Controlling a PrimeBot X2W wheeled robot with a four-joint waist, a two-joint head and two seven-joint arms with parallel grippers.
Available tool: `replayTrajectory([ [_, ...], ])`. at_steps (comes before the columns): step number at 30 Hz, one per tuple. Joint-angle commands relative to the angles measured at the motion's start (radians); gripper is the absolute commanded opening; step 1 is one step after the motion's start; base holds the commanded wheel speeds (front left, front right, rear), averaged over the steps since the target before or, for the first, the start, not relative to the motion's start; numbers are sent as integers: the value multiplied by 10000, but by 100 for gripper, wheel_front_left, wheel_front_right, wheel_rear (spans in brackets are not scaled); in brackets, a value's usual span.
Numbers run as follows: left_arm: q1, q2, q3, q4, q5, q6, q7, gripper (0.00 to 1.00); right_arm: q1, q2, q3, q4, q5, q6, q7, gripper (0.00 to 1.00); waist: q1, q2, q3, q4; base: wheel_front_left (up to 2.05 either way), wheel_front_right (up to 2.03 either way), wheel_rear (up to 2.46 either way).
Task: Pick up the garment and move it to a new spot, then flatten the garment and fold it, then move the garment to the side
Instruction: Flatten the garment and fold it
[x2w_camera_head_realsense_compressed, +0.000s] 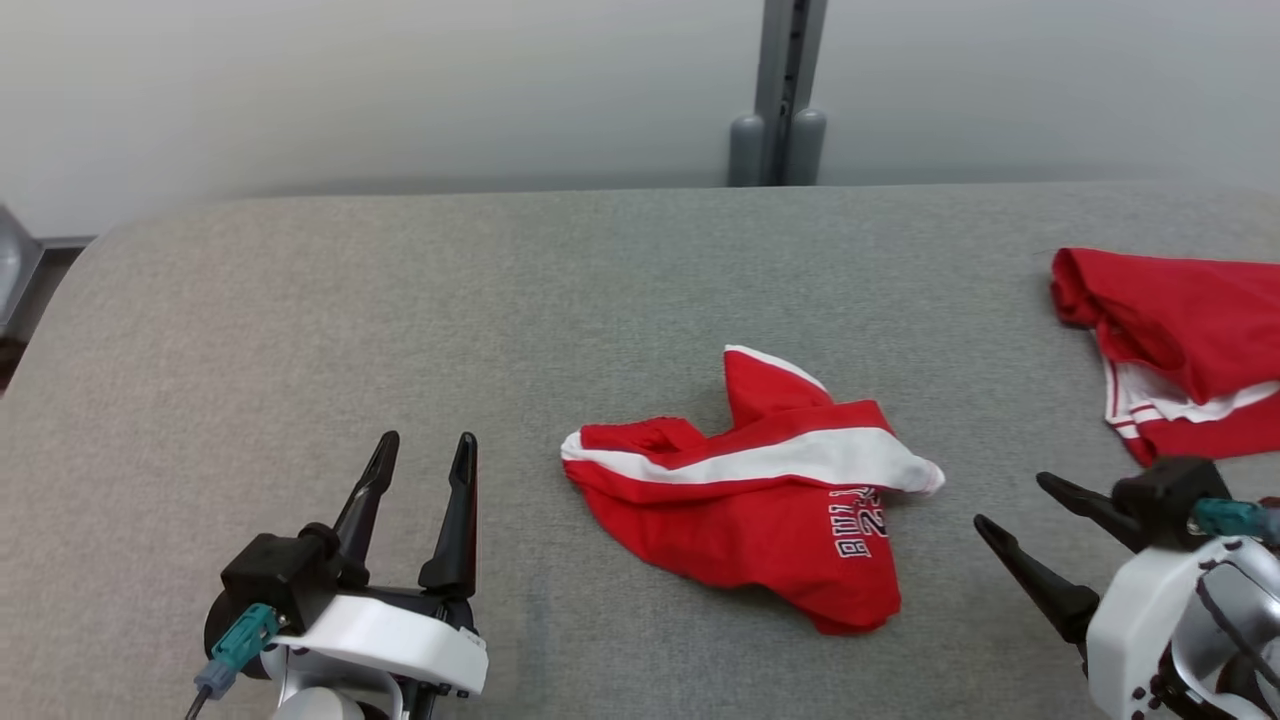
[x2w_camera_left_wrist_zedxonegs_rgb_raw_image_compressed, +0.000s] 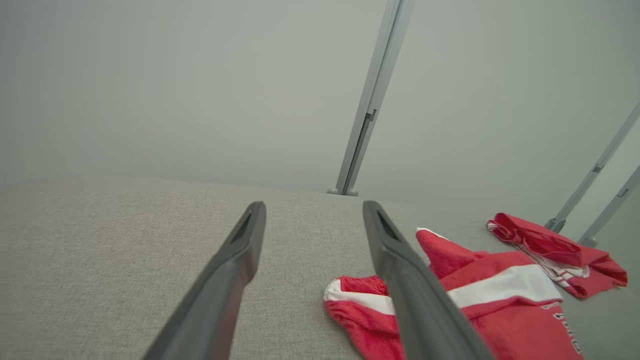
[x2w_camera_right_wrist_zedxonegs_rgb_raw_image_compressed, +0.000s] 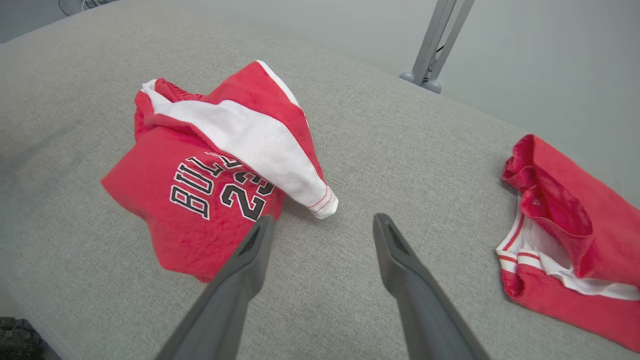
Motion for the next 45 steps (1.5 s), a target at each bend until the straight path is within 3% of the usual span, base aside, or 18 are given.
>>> replayTrajectory([
  [1,-179,33,31,17,-14,-23,-13,100,-171,-36,66,144,-26,4,85,100,1,0,142,169,0,0,0],
  [9,-447,-14,-33,90,55,-101,-1,100,-1394,-173,1032,1760,93,4,364,100,1,0,540,788,0,0,0],
  [19,-815,-71,-73,196,104,-191,2,100,-2999,-292,2395,3441,756,4,-230,100,1,0,957,1282,0,0,0],
  [20,-818,-84,-77,208,111,-196,-3,100,-3096,-334,2551,3540,825,4,-314,56,1,0,972,1300,0,0,0],
  [21,-810,-96,-78,221,116,-196,-7,100,-3220,-373,2710,3626,877,4,-443,33,1,0,977,1313,0,0,0],
  [22,-799,-104,-77,239,116,-198,-12,100,-3327,-371,2822,3703,980,4,-576,0,1,0,970,1314,0,0,0],
  [30,-571,-102,-34,364,87,-160,-34,100,-3490,-563,3372,3972,1350,4,-1306,0,1,0,608,1009,0,0,0],
  [35,-426,-28,-27,371,57,-133,-24,100,-3131,-777,3241,3433,1569,4,-1856,0,1,0,207,594,0,0,0],
  [40,-233,23,-37,358,-4,-86,10,100,-2290,-1030,2606,2132,1726,4,-2116,0,1,0,-176,221,0,0,0],
  [45,-53,111,-26,296,-80,-15,101,100,-706,-1281,1833,170,2012,4,-1708,0,1,0,-355,10,0,0,0],
])
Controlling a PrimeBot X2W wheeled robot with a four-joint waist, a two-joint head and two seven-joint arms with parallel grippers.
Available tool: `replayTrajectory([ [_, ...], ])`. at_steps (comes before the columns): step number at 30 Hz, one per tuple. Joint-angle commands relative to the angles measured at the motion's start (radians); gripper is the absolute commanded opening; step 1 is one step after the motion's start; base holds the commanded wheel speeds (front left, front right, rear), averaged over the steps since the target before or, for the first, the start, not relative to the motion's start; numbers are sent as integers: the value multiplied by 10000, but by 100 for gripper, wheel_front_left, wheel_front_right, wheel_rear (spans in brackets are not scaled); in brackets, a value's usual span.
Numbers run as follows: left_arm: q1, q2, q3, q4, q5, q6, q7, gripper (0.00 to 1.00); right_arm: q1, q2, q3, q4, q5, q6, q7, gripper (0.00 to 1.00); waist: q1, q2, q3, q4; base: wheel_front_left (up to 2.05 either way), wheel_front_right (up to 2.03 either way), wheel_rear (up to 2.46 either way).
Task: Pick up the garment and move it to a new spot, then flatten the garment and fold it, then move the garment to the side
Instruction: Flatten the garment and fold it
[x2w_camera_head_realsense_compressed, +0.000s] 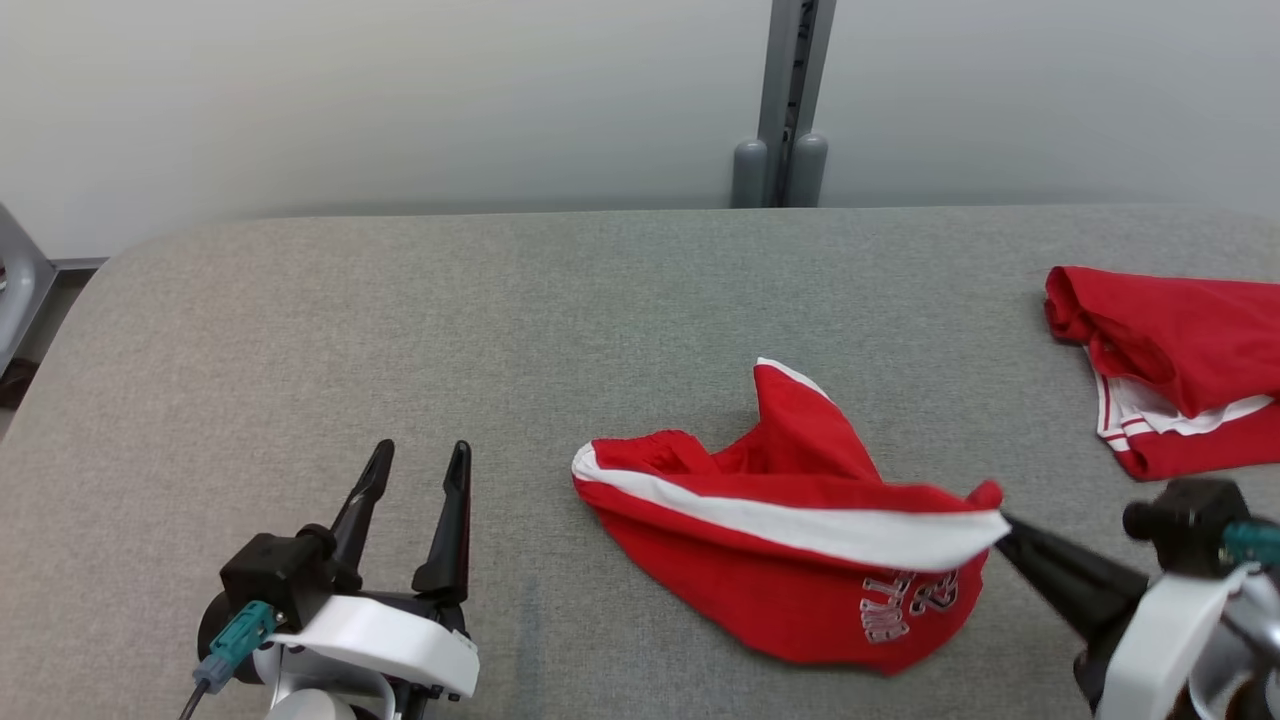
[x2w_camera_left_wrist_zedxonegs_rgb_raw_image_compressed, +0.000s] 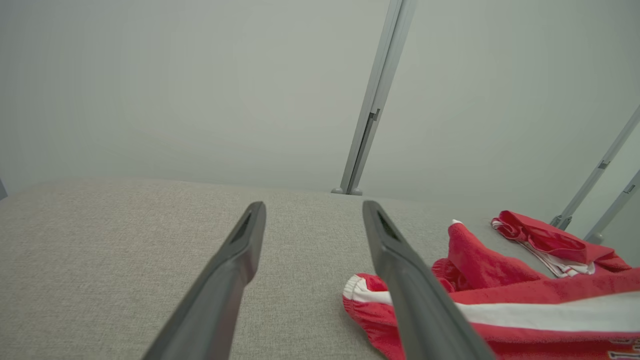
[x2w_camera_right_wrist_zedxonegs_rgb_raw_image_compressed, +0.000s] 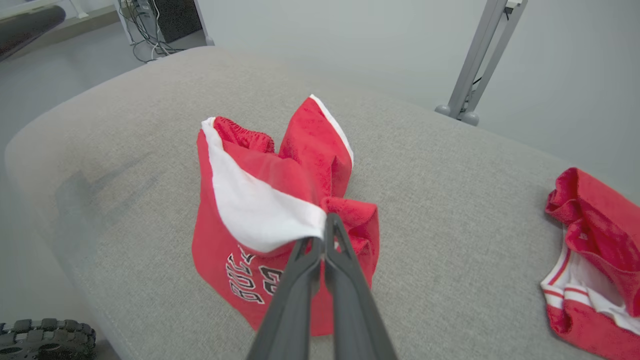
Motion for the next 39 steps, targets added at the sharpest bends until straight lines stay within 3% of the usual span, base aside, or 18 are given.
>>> replayTrajectory([
  [1,75,94,70,-32,-61,51,17,100,526,-84,-212,-493,151,4,208,0,0,-1,-75,-111,0,0,0],
  [2,156,159,112,-59,-84,87,49,100,1309,-199,-519,-1193,170,4,623,0,0,-1,-78,-188,0,0,0],
  [6,163,263,161,-158,-126,164,84,100,2689,30,-962,-2100,159,4,1407,0,0,-1,-13,-288,0,0,0],
  [14,0,345,119,-293,-102,252,291,100,3750,988,-941,-2079,-126,4,2011,0,0,-1,196,-335,0,0,0],
  [15,-7,364,128,-301,-108,250,286,100,3777,1127,-967,-2002,-128,4,2052,37,0,-1,215,-348,0,0,0],
  [16,-9,386,138,-303,-120,256,302,100,3788,1234,-992,-1944,-141,4,2076,100,0,-1,223,-361,0,0,0],
  [22,-84,456,88,-284,-131,247,454,100,3739,1615,-1472,-1952,-151,4,2094,100,0,-1,280,-406,0,0,0],
  [33,-279,612,62,-189,-218,231,723,100,4065,2089,-3252,-3164,1071,4,1727,100,0,-1,202,-555,0,0,0],
  [39,-671,902,-199,-186,-136,84,1509,100,4527,2417,-4497,-3824,1228,4,1487,100,0,-1,244,-746,0,0,0],
])
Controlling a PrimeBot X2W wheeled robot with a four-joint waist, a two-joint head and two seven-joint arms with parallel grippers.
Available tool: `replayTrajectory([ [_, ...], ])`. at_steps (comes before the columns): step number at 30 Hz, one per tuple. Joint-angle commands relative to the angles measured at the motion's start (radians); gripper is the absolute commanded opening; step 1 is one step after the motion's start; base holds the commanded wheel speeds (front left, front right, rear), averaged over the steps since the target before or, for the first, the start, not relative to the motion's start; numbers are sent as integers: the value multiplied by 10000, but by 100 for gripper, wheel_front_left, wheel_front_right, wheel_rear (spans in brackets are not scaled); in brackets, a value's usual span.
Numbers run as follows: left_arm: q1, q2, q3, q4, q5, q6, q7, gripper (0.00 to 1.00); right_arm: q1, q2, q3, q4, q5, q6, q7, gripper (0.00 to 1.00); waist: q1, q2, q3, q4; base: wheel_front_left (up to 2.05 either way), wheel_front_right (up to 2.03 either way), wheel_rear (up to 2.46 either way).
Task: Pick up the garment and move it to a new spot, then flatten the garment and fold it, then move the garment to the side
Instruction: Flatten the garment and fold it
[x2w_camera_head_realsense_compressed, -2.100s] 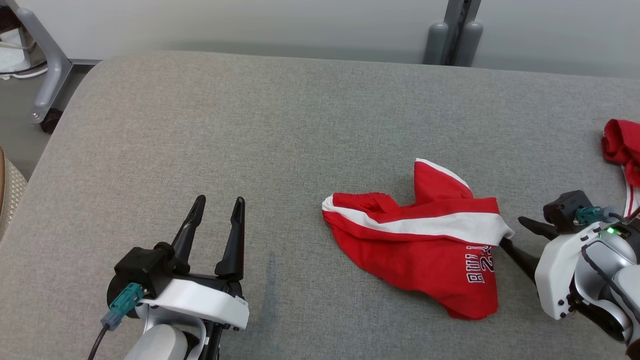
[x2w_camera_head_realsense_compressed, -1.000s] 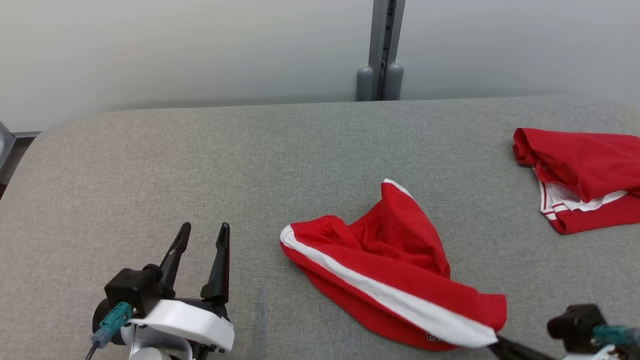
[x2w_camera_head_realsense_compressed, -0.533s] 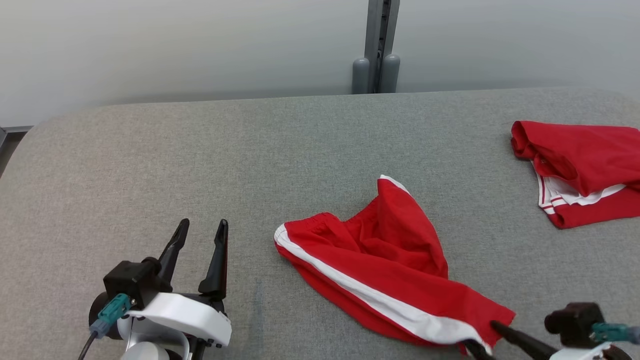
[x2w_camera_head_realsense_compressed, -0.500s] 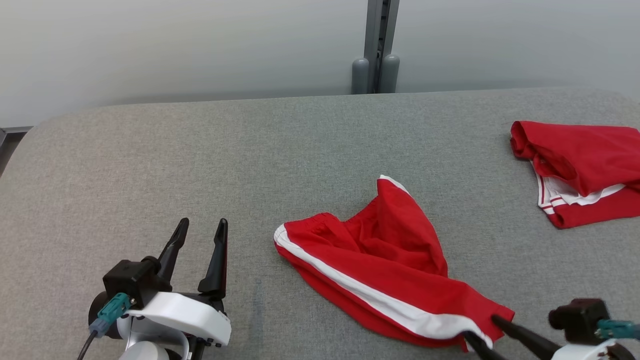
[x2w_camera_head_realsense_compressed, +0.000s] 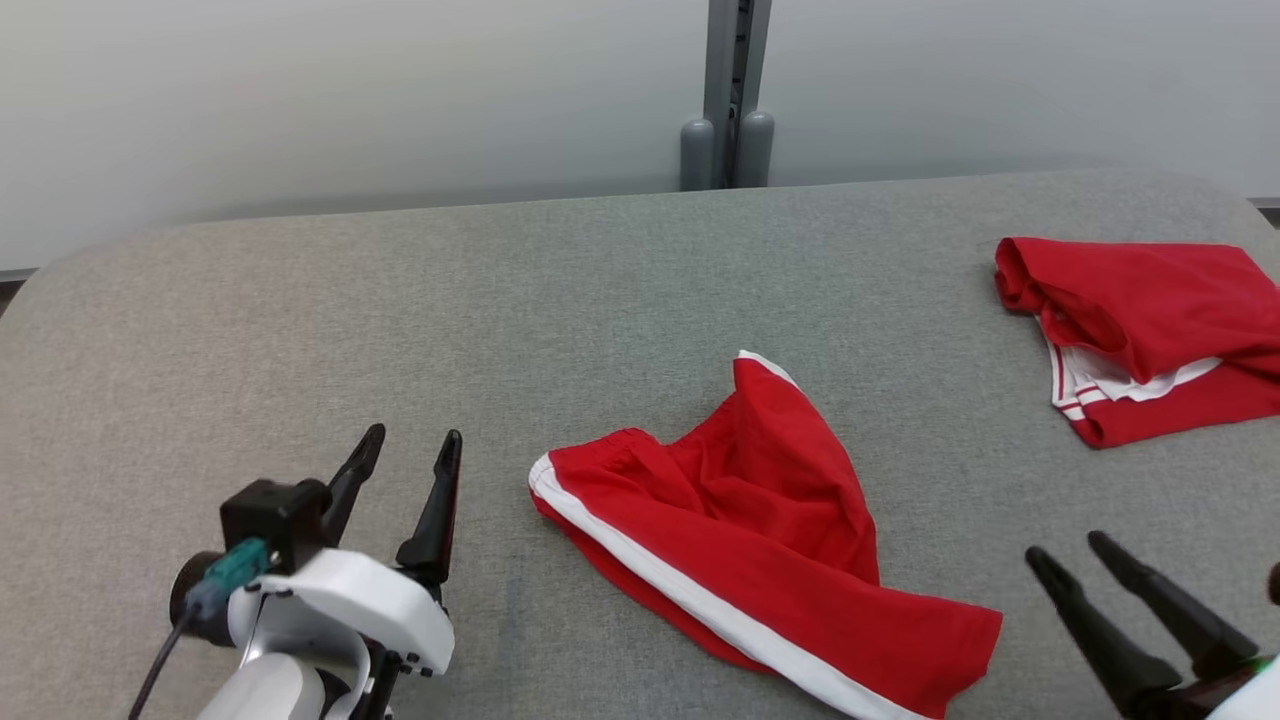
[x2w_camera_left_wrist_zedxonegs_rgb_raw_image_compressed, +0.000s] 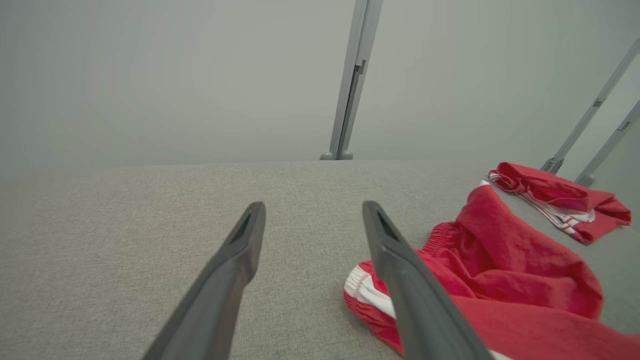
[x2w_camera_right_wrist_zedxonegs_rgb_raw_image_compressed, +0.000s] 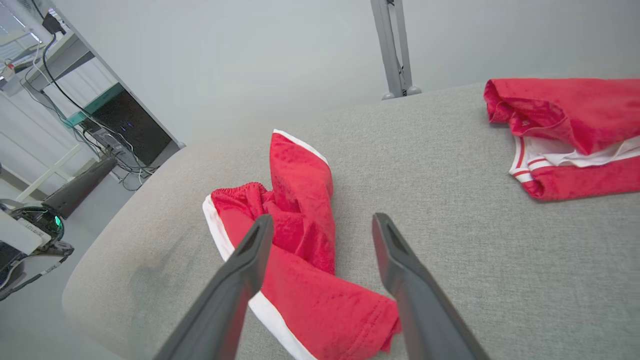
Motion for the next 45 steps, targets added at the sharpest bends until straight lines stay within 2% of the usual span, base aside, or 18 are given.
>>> replayTrajectory([
  [1,-221,97,-32,44,-63,-86,191,100,105,-19,-155,-72,35,4,-63,100,0,0,39,-72,0,0,0],
  [6,-840,425,-633,366,-380,-620,2095,100,113,166,-806,-291,-153,4,-242,100,0,0,241,-316,0,0,0],
  [10,-1616,649,-1068,847,-627,-1136,3665,100,-56,317,-762,-264,-293,4,-369,100,0,0,488,-513,0,0,0],
  [15,-2622,634,-1341,1578,-1123,-1610,5344,100,-345,485,-477,9,-291,4,-537,100,0,0,792,-797,0,0,0],
  [19,-3213,479,-1465,2212,-1488,-1927,6169,100,-565,512,-325,210,-374,4,-644,100,0,0,1002,-988,0,0,0],
  [22,-3670,489,-1567,2798,-1296,-1984,6323,100,-738,508,-219,339,-367,4,-706,100,0,0,1098,-1095,0,0,0],
  [26,-3749,180,-1640,3363,-1638,-2301,6498,100,-844,547,-148,473,-182,4,-799,100,0,0,1088,-1127,0,0,0],
  [27,-3783,151,-1660,3477,-1664,-2353,6471,87,-879,534,-124,514,-170,4,-810,100,0,0,1082,-1119,0,0,0],
  [28,-3783,151,-1660,3477,-1664,-2353,6471,87,-879,534,-124,514,-170,4,-810,100,0,0,1082,-1119,0,0,0],
  [29,-3785,74,-1699,3569,-1726,-2409,6460,73,-900,522,-105,552,-155,4,-821,100,0,0,1074,-1101,0,0,0],
  [30,-3781,-3,-1743,3644,-1768,-2475,6458,39,-899,513,-86,588,-129,4,-814,100,0,0,1065,-1073,0,0,0],
  [31,-3786,-82,-1756,3744,-1752,-2532,6322,0,-886,480,-67,664,-118,4,-830,100,0,0,1013,-1005,0,0,0],
  [35,-3650,-162,-1705,3818,-1763,-2514,6001,0,-829,450,-86,715,-119,4,-866,100,0,0,941,-844,0,0,0],
  [39,-3186,-218,-1537,3472,-1738,-2223,5375,0,-696,419,-132,753,-171,4,-846,100,0,0,797,-551,0,0,0],
  [45,-1871,-139,-1299,2023,-1648,-1209,4567,0,-513,406,-327,817,-274,4,-910,100,0,0,628,16,0,0,0],
])
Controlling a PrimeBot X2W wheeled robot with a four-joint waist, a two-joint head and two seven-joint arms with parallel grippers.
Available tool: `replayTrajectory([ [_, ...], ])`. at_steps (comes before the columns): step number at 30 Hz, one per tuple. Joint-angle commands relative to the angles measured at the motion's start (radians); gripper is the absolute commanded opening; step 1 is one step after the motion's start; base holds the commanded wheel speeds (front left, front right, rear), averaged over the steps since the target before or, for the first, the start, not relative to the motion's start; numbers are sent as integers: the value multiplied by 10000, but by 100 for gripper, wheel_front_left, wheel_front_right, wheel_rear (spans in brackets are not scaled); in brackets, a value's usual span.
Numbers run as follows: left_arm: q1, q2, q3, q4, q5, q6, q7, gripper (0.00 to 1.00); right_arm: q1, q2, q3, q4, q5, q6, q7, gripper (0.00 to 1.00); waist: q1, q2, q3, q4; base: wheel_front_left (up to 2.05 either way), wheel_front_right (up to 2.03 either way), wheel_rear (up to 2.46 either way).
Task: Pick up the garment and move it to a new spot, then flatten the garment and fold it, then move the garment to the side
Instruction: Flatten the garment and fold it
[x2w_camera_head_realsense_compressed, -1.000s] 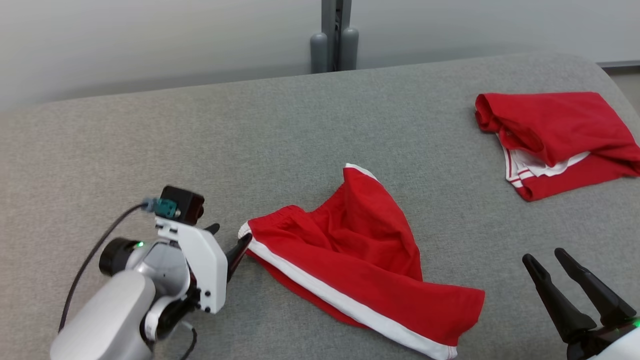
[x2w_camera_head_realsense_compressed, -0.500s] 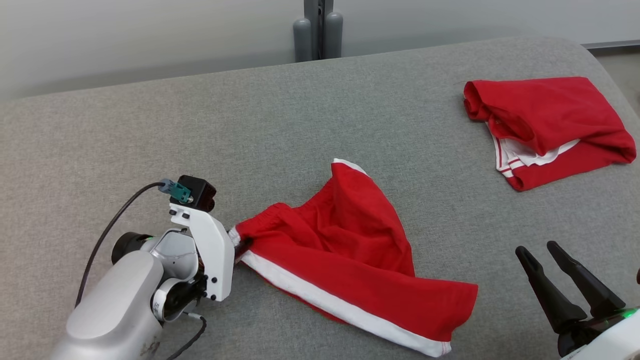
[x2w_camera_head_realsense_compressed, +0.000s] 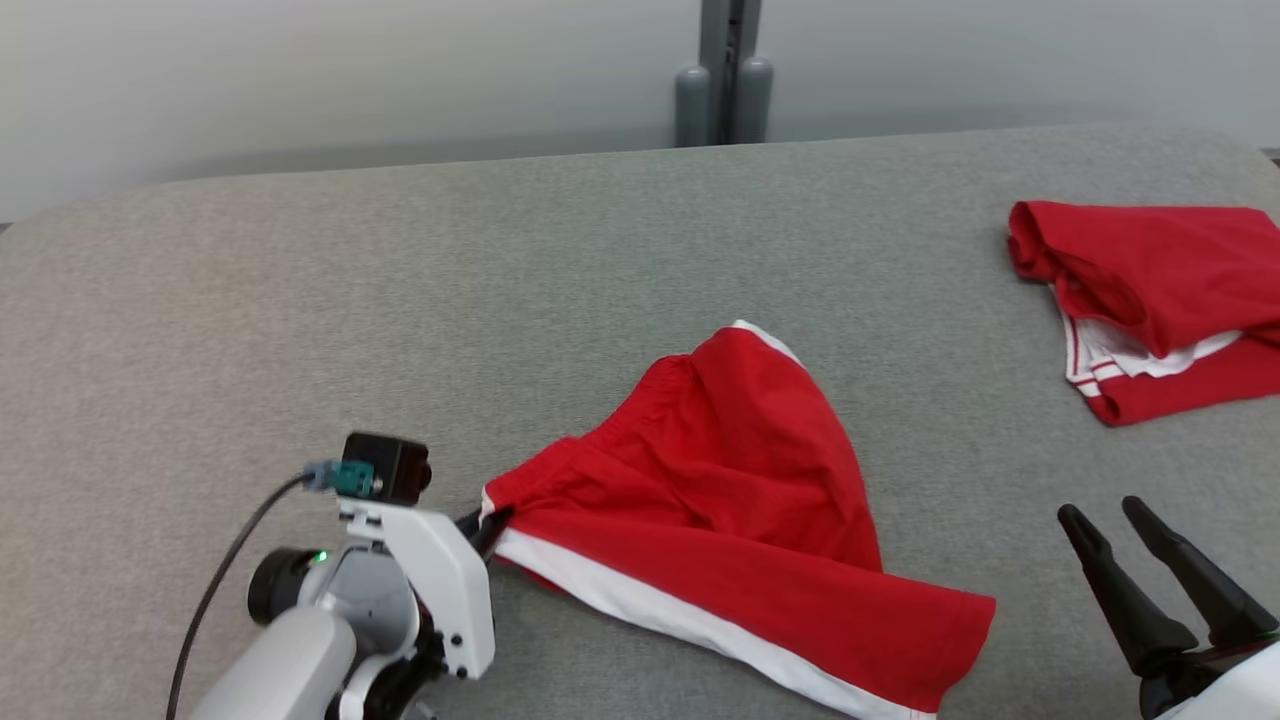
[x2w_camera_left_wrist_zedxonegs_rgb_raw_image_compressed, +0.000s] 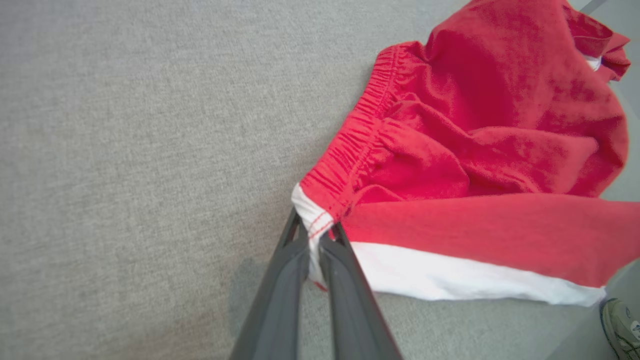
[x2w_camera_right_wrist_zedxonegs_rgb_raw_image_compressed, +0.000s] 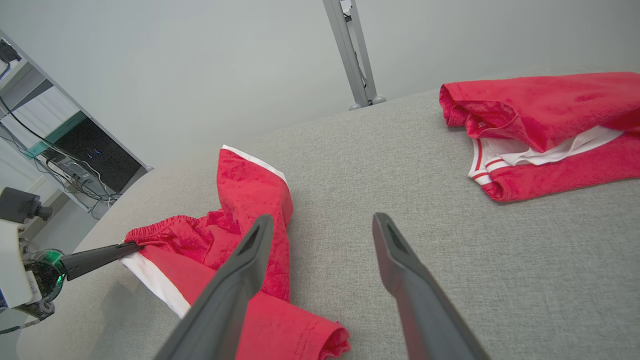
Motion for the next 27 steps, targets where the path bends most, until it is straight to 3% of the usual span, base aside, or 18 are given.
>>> replayTrajectory([
  [1,346,95,75,-323,67,285,-135,0,37,-34,-98,22,-98,4,-104,100,0,0,-82,264,0,0,0],
  [7,1772,235,269,-1747,206,1541,-516,0,3,106,-599,144,-465,4,-217,100,0,0,-144,774,0,0,0],
  [16,3051,305,41,-2433,397,2408,-581,0,-142,566,-1231,363,-1082,4,-90,100,0,0,-323,1275,0,0,0],
  [17,3106,313,-3,-2418,396,2430,-570,4,-166,639,-1284,389,-1155,4,-108,100,0,0,-361,1296,0,0,0],
  [18,3149,309,-34,-2404,401,2459,-565,67,-194,714,-1312,407,-1227,4,-108,100,0,0,-394,1305,0,0,0],
  [19,3199,288,-64,-2379,353,2469,-497,100,-215,777,-1331,432,-1287,4,-84,100,0,0,-419,1308,0,0,0],
  [27,3059,540,134,-2616,460,2544,-719,100,-366,1226,-1520,587,-1689,4,-340,100,0,0,-603,1239,0,0,0],
])
